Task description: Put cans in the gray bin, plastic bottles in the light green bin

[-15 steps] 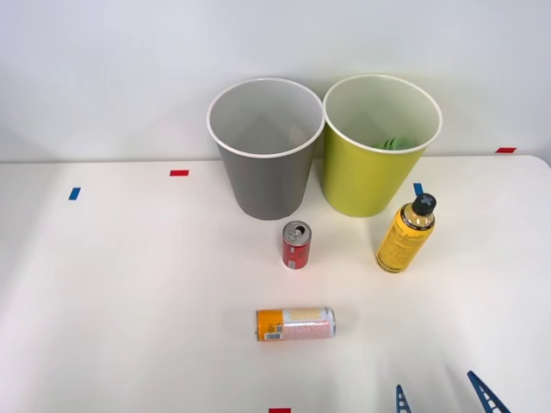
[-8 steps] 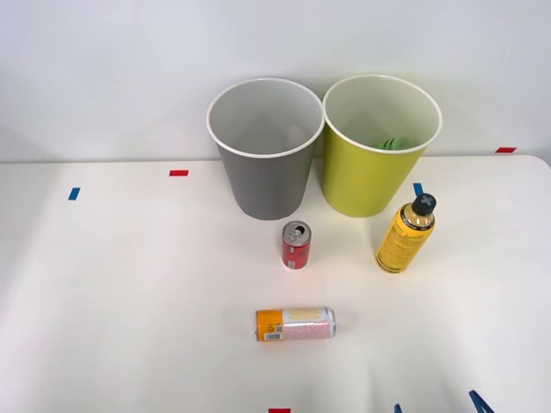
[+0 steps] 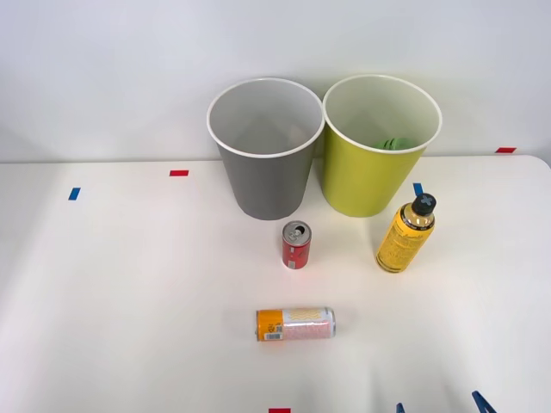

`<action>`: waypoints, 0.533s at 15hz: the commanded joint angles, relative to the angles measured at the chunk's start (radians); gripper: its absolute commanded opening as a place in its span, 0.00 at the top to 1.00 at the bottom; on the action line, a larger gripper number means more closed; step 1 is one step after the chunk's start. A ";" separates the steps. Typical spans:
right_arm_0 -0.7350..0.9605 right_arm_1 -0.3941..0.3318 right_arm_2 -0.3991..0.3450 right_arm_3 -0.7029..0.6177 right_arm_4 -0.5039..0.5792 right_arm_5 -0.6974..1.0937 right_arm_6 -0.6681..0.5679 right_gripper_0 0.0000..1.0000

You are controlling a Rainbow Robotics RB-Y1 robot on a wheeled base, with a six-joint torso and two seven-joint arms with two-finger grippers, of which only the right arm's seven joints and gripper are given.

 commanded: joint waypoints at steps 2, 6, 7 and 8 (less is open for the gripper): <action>0.000 0.000 0.000 0.000 0.000 0.000 0.000 0.00; 0.000 0.000 0.000 0.000 0.000 0.000 0.000 0.00; 0.000 0.000 0.000 0.000 0.000 0.000 0.000 0.00; 0.000 0.000 0.000 0.000 0.000 0.000 0.000 0.00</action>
